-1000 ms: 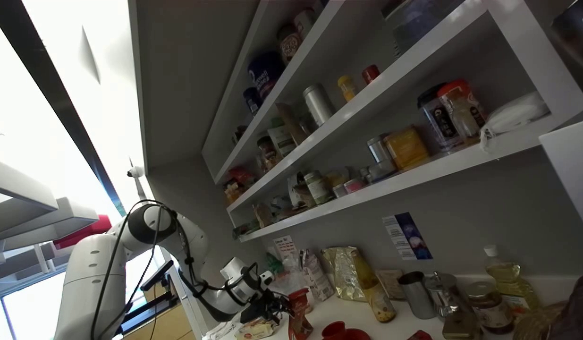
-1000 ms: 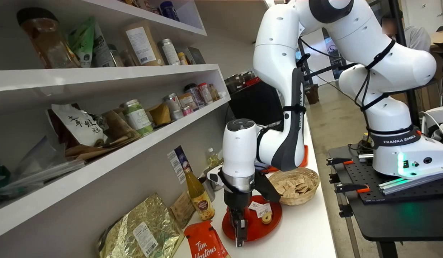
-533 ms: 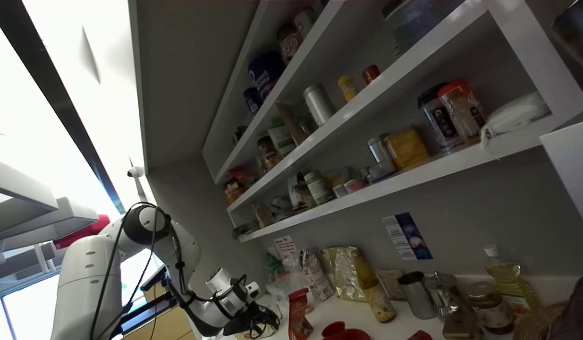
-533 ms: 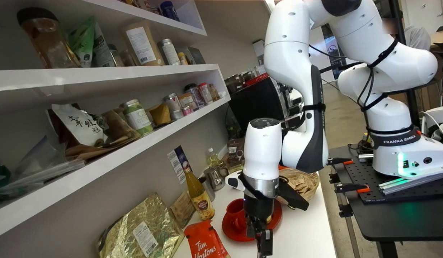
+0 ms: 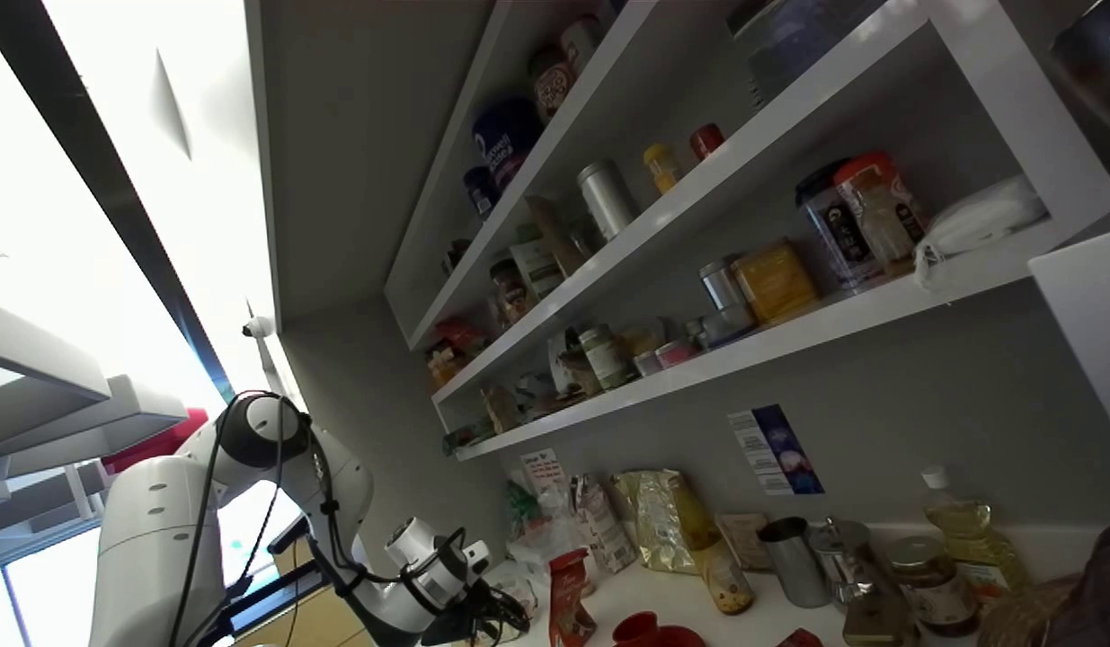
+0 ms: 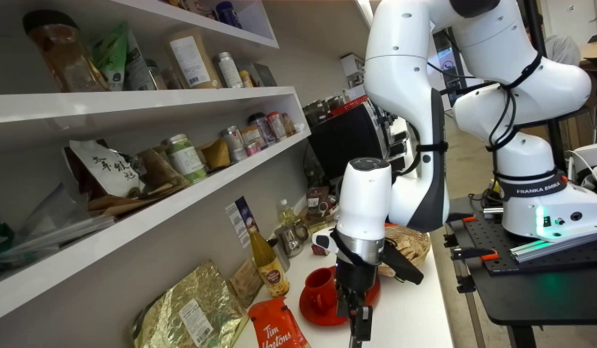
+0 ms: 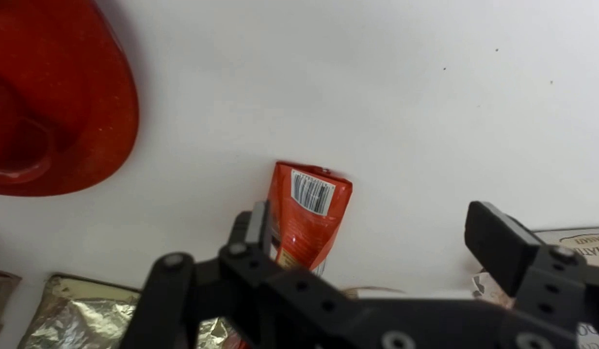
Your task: Put the orange packet on the first bottom shelf
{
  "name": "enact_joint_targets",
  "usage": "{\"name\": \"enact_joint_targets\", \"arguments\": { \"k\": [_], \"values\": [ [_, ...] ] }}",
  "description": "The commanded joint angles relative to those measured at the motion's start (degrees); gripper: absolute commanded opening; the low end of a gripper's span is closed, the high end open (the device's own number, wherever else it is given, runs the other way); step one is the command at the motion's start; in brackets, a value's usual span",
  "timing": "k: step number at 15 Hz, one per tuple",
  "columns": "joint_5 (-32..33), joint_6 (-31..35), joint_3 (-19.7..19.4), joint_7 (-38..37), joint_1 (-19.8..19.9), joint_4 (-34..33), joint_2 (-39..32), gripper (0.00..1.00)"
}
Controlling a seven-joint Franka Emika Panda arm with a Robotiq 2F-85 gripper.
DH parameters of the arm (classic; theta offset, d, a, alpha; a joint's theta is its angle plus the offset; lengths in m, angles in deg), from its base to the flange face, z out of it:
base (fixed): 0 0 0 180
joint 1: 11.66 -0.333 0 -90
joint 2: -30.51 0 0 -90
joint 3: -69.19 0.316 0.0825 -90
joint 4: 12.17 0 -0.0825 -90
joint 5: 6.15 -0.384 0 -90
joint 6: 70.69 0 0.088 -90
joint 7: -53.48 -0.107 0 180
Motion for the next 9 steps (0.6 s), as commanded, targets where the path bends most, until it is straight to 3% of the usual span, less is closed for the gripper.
{"name": "enact_joint_targets", "arguments": {
  "k": [1, 4, 9],
  "values": [
    [0.2, 2.8, -7.1, -2.9, -6.1, -0.1, -2.8, 1.00],
    [-0.6, 3.8, -9.4, -3.2, -7.8, -0.5, -5.5, 1.00],
    [-0.3, 6.6, -6.7, -1.4, -2.9, -0.9, -6.9, 1.00]
  ]
}}
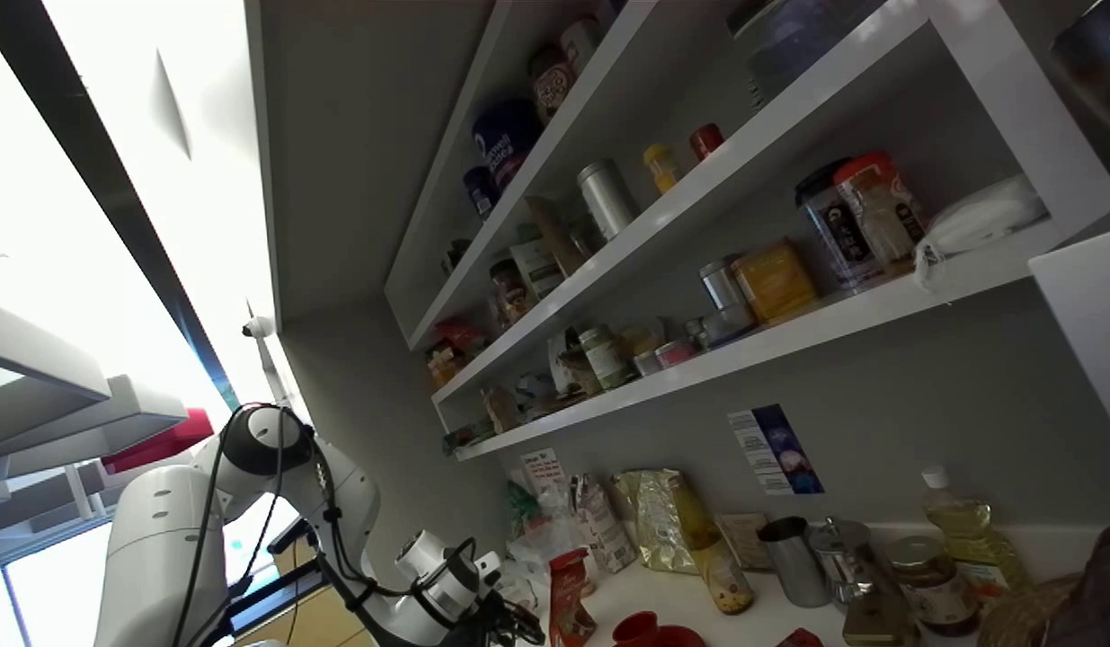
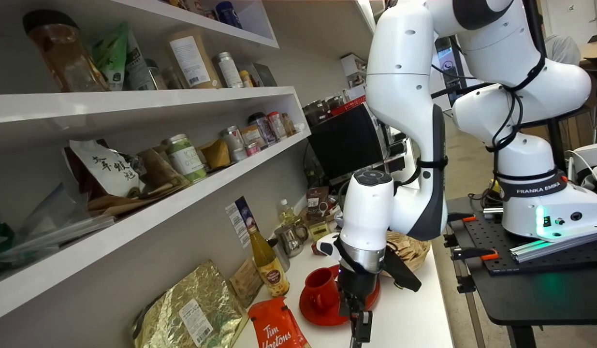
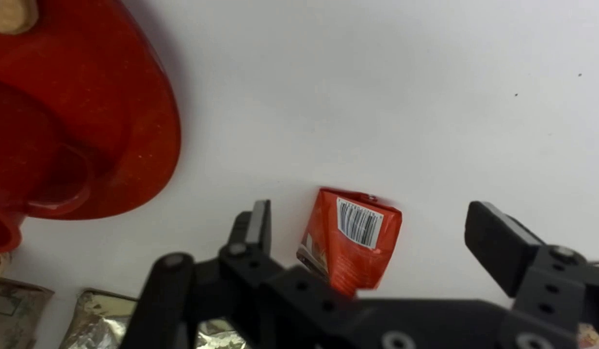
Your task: Put the orange packet on the first bottom shelf
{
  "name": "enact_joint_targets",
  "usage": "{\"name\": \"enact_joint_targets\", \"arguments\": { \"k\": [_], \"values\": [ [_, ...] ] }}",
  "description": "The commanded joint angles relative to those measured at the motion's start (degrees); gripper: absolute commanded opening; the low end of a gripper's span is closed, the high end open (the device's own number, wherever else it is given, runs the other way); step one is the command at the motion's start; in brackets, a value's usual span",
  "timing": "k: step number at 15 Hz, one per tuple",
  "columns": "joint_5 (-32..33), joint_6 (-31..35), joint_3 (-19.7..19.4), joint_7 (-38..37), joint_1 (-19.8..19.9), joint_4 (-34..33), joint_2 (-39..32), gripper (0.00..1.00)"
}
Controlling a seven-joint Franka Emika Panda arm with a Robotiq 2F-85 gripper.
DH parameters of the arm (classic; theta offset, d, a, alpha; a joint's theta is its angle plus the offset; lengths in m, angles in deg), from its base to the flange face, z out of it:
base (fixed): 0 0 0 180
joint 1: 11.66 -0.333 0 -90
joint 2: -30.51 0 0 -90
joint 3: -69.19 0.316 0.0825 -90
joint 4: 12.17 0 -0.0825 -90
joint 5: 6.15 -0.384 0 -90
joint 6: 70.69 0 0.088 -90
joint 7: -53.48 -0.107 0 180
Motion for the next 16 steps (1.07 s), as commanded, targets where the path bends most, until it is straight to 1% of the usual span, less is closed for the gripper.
{"name": "enact_joint_targets", "arguments": {
  "k": [1, 3, 5, 10, 16],
  "values": [
    [0.1, 3.2, 1.2, 0.4, 3.4, -1.2, -1.4, 1.00],
    [0.3, 4.2, 1.5, 0.5, 4.5, -1.8, -1.8, 1.00],
    [0.6, 5.0, 3.9, 0.3, 7.2, -2.2, -1.6, 1.00],
    [1.6, 6.9, 8.8, 0.9, 11.6, -4.4, -2.9, 1.00],
    [3.6, 5.2, 15.9, 3.7, 20.3, -10.0, -4.8, 1.00]
  ]
}}
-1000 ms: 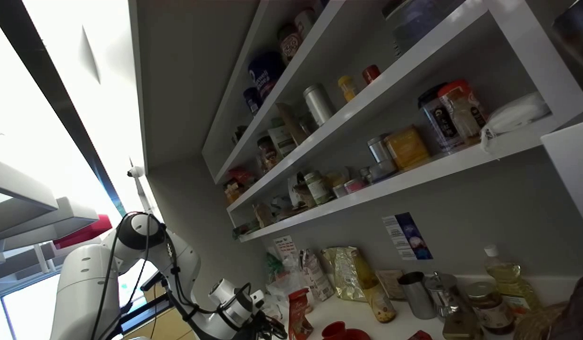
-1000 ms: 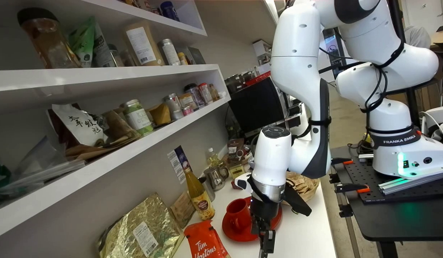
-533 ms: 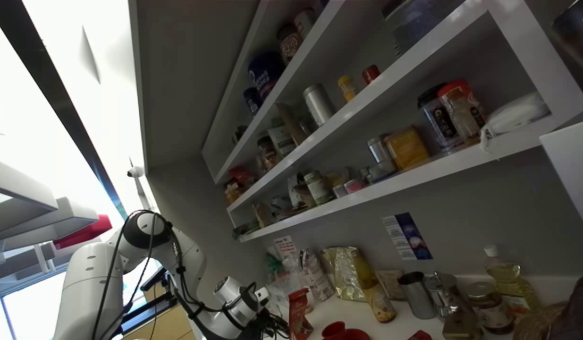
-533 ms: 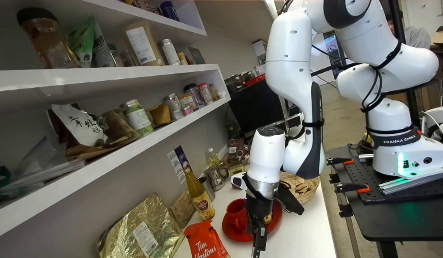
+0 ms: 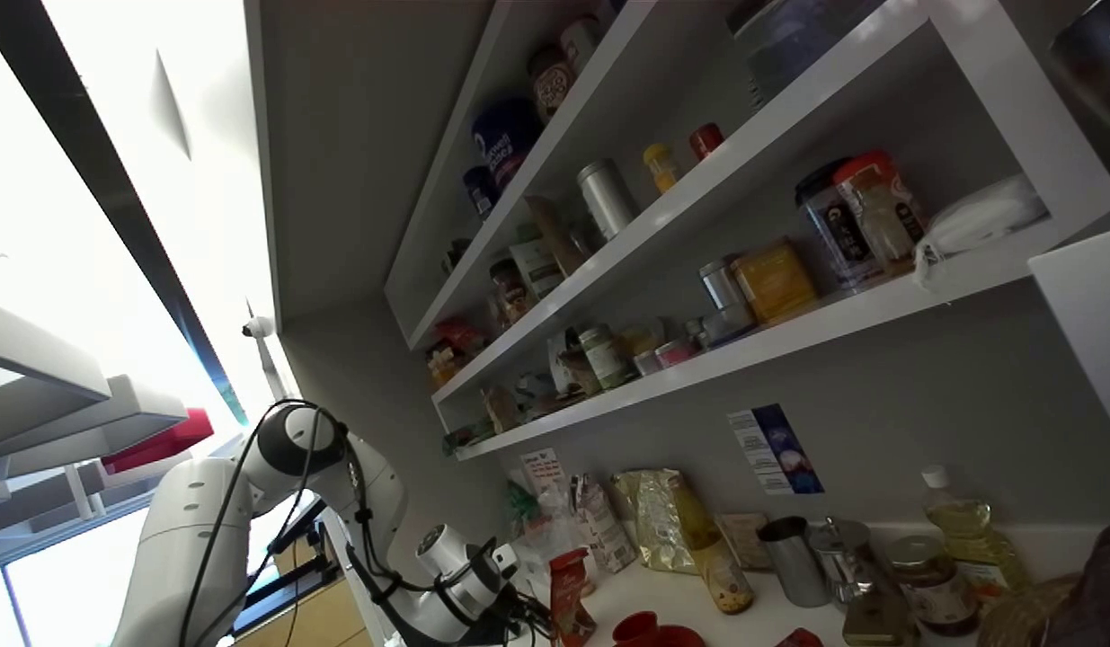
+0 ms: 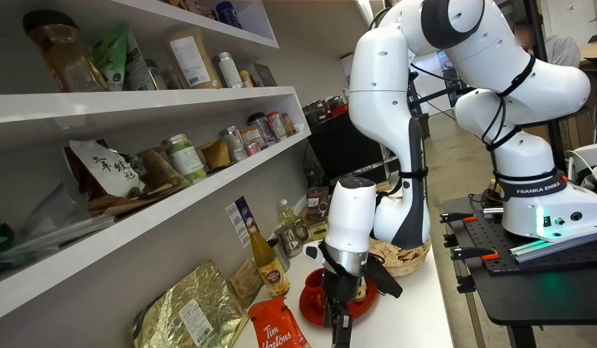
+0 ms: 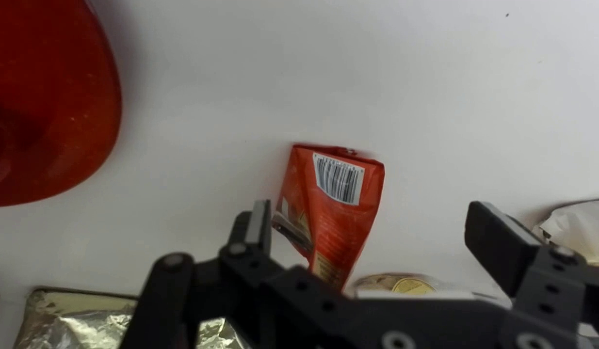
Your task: Put the orange packet on the first bottom shelf
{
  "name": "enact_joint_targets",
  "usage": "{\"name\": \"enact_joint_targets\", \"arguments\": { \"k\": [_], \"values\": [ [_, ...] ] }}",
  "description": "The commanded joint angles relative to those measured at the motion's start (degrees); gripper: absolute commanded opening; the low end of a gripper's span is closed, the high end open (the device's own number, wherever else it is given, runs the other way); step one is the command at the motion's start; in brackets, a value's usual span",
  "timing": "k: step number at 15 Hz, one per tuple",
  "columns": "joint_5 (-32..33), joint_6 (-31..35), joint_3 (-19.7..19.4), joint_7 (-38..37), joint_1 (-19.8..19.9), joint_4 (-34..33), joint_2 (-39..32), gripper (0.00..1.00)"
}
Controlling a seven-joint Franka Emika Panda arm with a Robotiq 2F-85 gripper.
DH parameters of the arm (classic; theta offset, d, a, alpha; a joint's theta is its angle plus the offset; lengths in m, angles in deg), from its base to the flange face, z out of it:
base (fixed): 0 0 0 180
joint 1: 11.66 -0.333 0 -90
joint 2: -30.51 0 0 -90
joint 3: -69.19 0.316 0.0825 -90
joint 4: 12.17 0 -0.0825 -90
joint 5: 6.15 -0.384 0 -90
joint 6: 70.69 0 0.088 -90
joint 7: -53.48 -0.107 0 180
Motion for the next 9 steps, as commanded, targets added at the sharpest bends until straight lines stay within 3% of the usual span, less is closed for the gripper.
{"name": "enact_joint_targets", "arguments": {
  "k": [1, 7, 8, 9],
  "values": [
    [3.1, -0.3, 4.9, 2.3, 6.6, -5.0, -2.3, 1.00],
    [7.4, -2.1, 16.0, 5.9, 19.7, -10.8, -5.2, 1.00],
    [8.0, -2.6, 17.9, 6.7, 21.8, -11.5, -5.8, 0.96],
    [8.4, -3.0, 19.6, 7.4, 23.7, -12.2, -6.3, 0.72]
  ]
}}
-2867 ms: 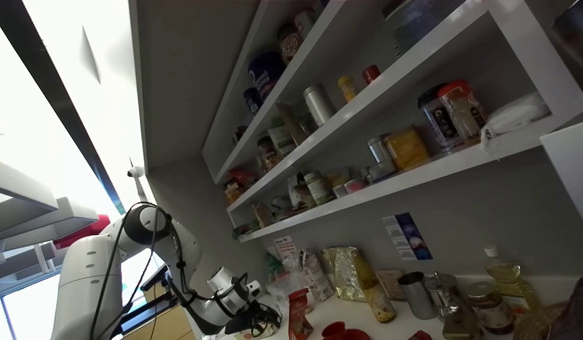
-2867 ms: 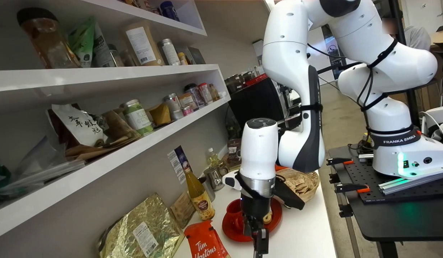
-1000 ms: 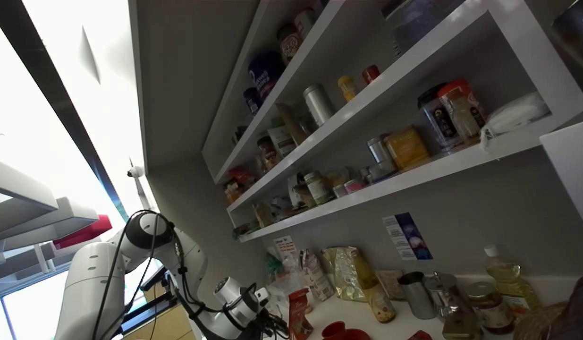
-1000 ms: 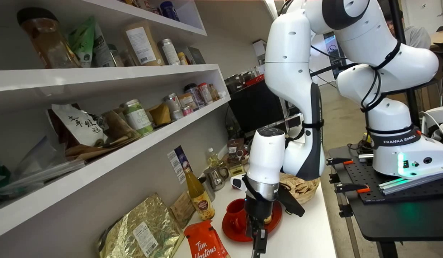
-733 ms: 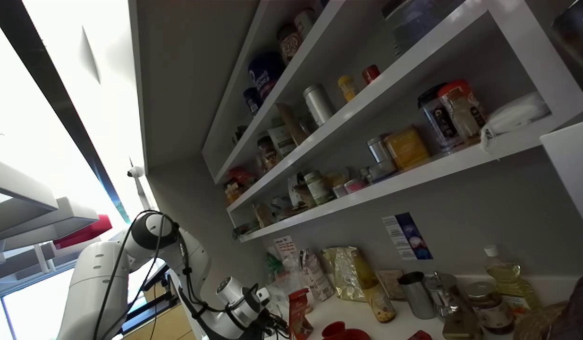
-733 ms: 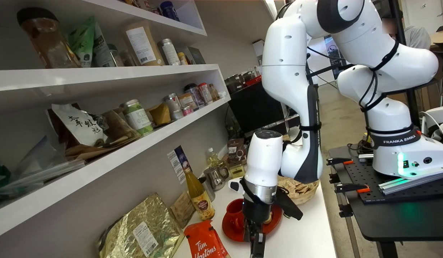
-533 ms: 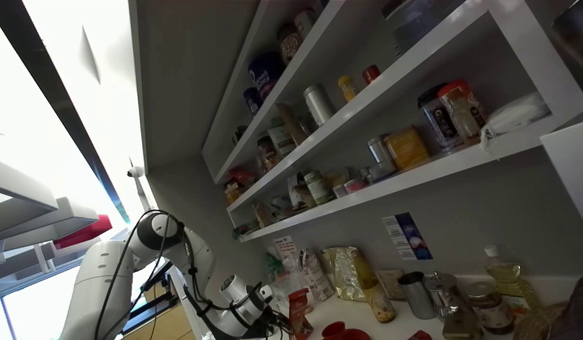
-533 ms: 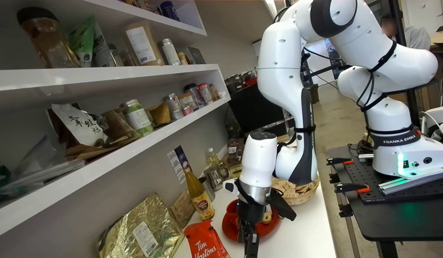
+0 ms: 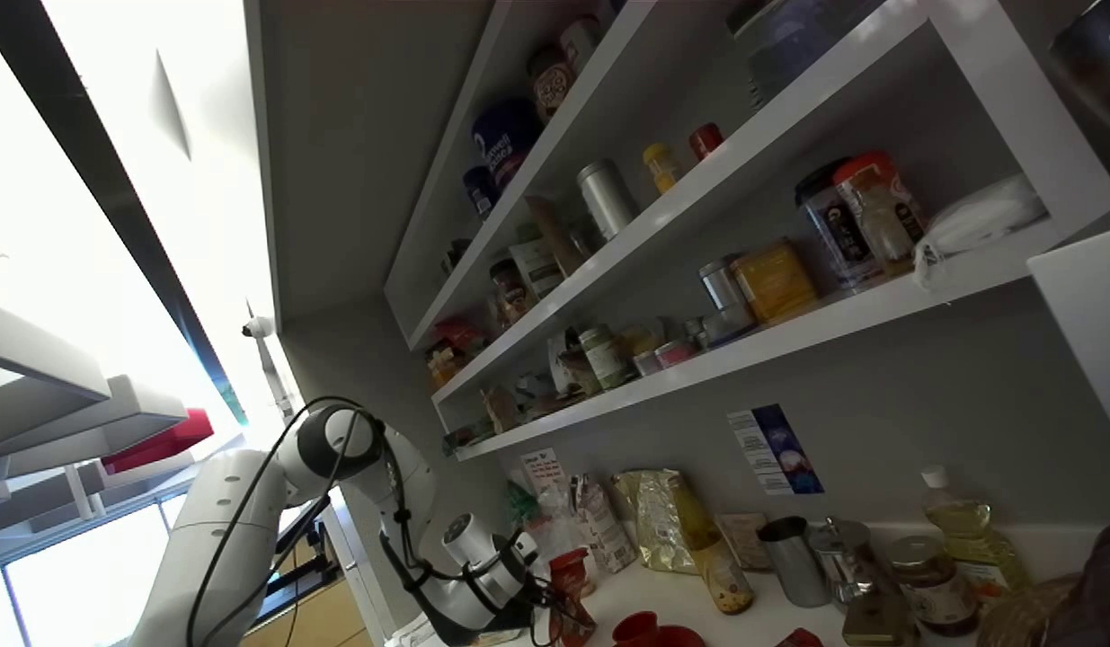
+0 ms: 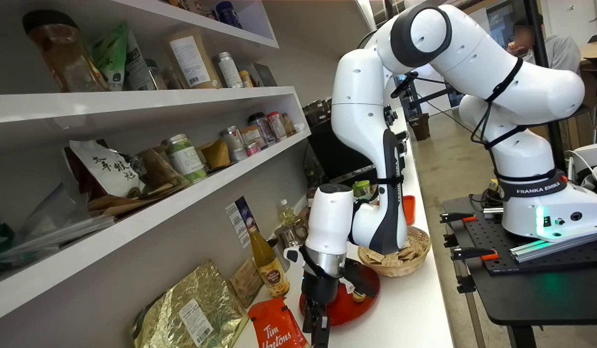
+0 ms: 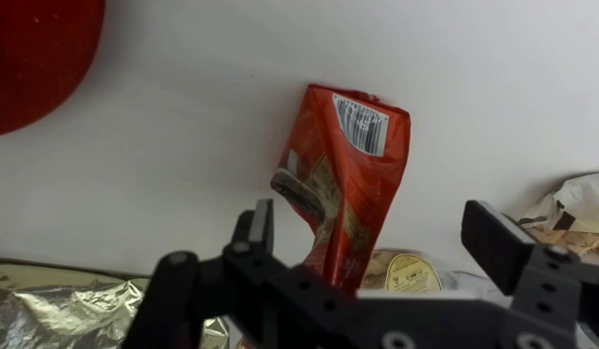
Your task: Put the orange packet on the first bottom shelf
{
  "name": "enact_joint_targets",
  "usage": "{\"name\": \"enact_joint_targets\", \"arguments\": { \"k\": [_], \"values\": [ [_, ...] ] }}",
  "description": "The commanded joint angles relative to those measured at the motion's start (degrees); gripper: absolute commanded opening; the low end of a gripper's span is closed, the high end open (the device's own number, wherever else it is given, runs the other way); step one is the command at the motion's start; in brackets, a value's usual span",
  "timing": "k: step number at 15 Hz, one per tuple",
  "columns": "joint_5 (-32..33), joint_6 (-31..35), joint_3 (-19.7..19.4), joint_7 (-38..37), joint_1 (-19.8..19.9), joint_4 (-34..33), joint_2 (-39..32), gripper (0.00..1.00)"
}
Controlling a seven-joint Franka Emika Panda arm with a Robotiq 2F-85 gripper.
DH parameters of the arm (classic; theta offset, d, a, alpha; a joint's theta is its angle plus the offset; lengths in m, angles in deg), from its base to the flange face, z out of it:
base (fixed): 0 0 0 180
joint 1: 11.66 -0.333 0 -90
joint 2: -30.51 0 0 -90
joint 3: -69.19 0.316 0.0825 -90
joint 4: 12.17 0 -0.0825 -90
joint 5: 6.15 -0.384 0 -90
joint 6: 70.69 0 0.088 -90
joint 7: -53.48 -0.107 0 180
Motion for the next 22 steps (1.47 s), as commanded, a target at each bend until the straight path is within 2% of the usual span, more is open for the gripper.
{"name": "enact_joint_targets", "arguments": {
  "k": [1, 3, 4, 5, 8, 11, 16, 21, 22],
  "values": [
    [2.8, -2.3, 7.1, 2.9, 7.9, -4.5, -3.0, 0.72],
    [3.0, -3.6, 10.2, 4.6, 11.3, -5.5, -3.7, 0.62],
    [2.9, -4.2, 11.7, 5.5, 13.0, -5.9, -4.1, 0.53],
    [-6.8, -4.7, 14.3, 15.4, 14.6, -4.6, -4.0, 0.46],
    [-16.9, -6.5, 18.0, 27.2, 17.6, -5.0, -4.3, 0.23],
    [-24.6, -7.9, 19.7, 35.6, 18.8, -5.3, -4.3, 0.00],
    [-30.6, -9.0, 20.2, 41.4, 19.1, -5.2, -3.6, 0.01],
    [-34.9, -12.6, 22.2, 41.1, 19.9, -1.2, 1.1, 0.01],
    [-36.0, -14.0, 21.8, 40.4, 19.1, -0.2, 2.7, 0.01]
  ]
}}
